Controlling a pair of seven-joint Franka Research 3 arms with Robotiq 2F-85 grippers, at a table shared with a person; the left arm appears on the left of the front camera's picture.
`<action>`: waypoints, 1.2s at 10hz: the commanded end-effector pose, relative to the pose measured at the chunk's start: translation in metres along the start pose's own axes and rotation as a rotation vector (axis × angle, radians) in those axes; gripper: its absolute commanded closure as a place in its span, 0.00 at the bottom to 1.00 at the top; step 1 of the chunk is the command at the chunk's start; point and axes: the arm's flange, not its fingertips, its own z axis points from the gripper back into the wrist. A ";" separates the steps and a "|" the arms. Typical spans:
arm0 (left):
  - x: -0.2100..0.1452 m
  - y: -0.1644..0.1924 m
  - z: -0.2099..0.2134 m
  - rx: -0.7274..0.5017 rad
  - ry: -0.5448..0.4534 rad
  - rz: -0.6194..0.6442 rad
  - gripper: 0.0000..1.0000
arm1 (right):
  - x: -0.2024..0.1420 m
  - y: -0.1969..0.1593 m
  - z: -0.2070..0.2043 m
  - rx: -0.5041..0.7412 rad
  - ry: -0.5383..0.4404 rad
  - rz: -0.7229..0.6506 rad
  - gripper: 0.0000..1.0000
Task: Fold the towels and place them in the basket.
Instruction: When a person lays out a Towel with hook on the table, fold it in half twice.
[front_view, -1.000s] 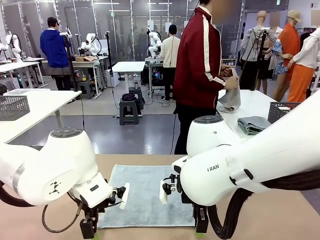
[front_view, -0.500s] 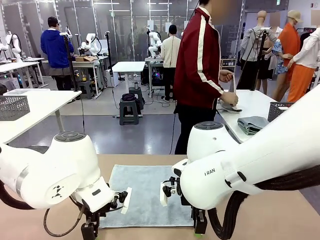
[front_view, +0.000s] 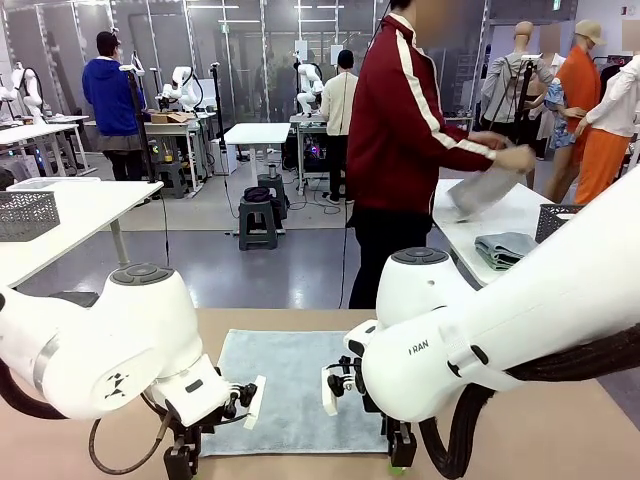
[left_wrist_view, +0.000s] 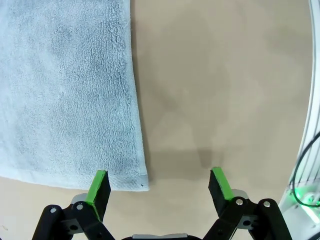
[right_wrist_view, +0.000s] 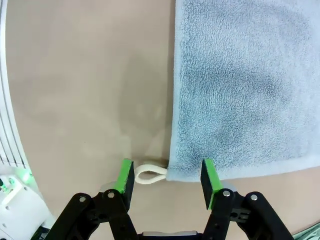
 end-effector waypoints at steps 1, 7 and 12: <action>-0.001 0.001 -0.005 0.025 -0.015 -0.028 0.00 | -0.005 0.002 -0.008 -0.048 -0.001 0.012 0.32; -0.004 0.010 -0.012 0.023 -0.002 0.005 0.00 | -0.002 0.001 -0.010 -0.063 0.025 -0.006 0.32; -0.005 0.016 -0.015 0.017 0.006 -0.003 0.21 | -0.001 0.001 -0.012 -0.057 0.035 -0.016 0.52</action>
